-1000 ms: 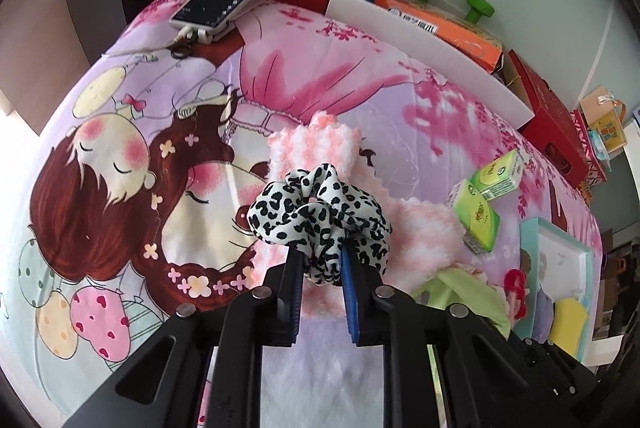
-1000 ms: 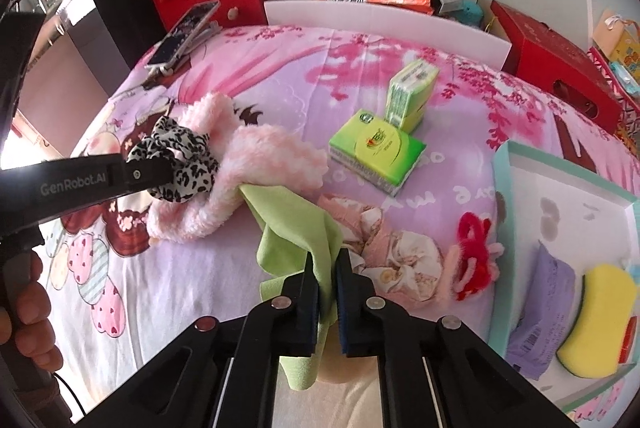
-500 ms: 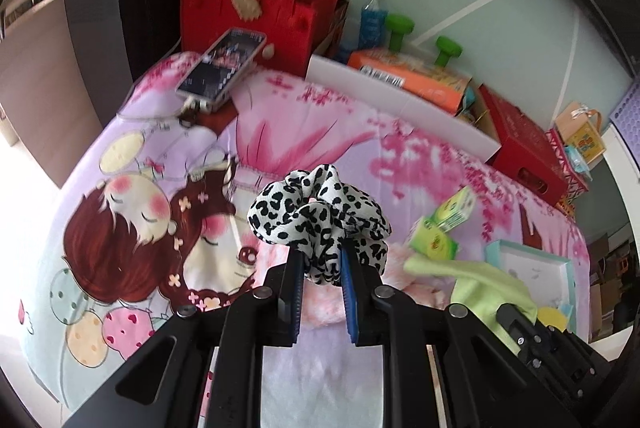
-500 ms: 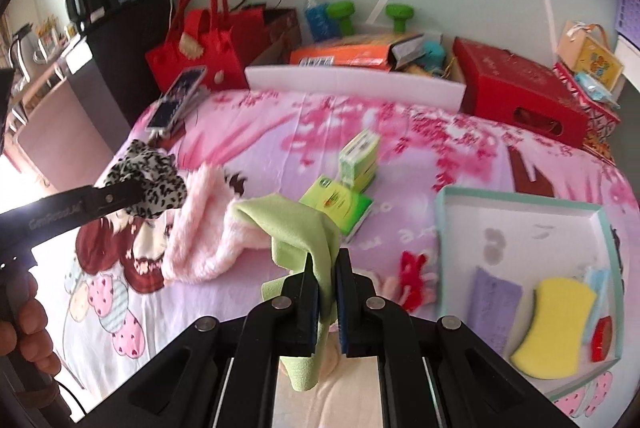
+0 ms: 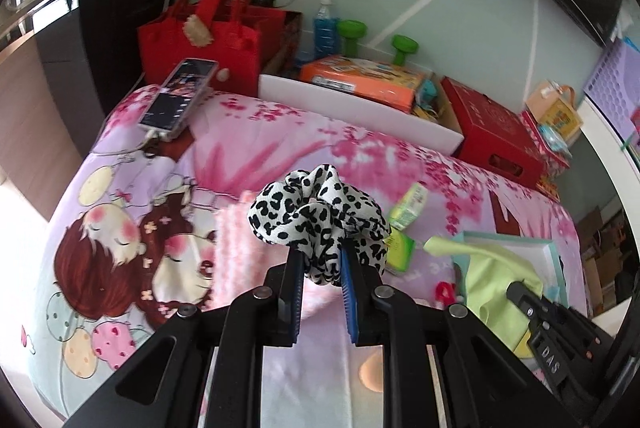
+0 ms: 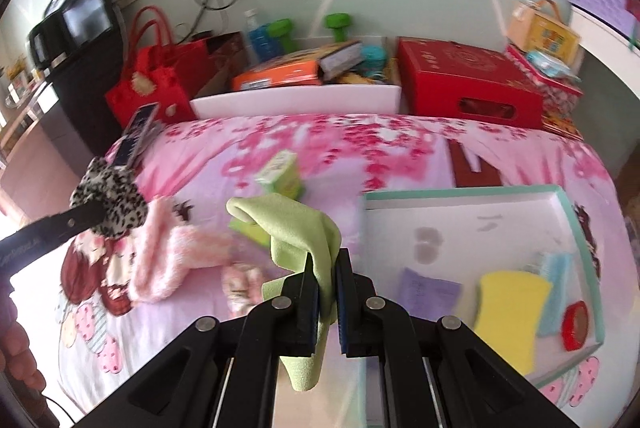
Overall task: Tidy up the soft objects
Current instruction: 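Carry the scrunchie with the left tool while the right tool carries the green cloth into the tray, releasing both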
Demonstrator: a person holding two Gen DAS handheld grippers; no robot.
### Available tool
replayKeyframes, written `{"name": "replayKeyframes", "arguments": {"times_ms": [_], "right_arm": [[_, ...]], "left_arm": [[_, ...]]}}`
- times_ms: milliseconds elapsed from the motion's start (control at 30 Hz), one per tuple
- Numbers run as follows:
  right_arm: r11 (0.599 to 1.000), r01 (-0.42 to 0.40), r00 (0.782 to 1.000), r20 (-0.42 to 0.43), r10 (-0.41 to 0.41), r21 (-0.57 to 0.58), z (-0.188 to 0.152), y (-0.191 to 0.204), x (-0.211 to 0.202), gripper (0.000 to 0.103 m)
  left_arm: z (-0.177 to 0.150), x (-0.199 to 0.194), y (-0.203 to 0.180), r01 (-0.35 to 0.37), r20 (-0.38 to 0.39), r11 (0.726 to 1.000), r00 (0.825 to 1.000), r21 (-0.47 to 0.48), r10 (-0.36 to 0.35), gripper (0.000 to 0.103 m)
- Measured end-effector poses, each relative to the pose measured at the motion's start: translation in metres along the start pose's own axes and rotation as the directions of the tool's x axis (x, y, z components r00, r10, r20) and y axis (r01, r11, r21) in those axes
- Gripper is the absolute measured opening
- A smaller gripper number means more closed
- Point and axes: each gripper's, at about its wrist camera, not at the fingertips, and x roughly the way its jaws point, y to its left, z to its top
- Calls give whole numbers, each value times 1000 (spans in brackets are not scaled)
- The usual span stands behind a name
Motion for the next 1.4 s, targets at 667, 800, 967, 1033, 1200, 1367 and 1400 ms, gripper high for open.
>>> {"name": "replayKeyframes", "arguments": {"times_ms": [667,800,967,1033,1200,1367,1400], "right_arm": [[932,182,982,-8,-189,314,-5,-159,-11,7],[918,212,975,-10,-221,336,-5,-176,-13,7],[903,247,965,-7,-262,350,-3,-192,-16,7],[900,258,962,-7,-273,351,-1,-195,-15,7],[899,285,954,-5,-300,334,1,-199,-10,7],[902,275,955,13,-296,332,1,-200,1,7],[903,279,955,7,-297,328,0,-200,5,7]], "left_arm": [[-23,36,-140,163,-112,959,984,231,-141,18],[-30,48,-167,191,-147,943,977,272,-155,18],[-35,62,-191,208,-176,930,971,303,-160,18],[-37,69,-198,206,-183,925,971,319,-154,18],[-40,84,-211,209,-196,918,969,338,-149,18],[-42,98,-215,211,-203,919,968,332,-149,18],[-43,101,-215,211,-205,920,967,330,-149,18]]}}
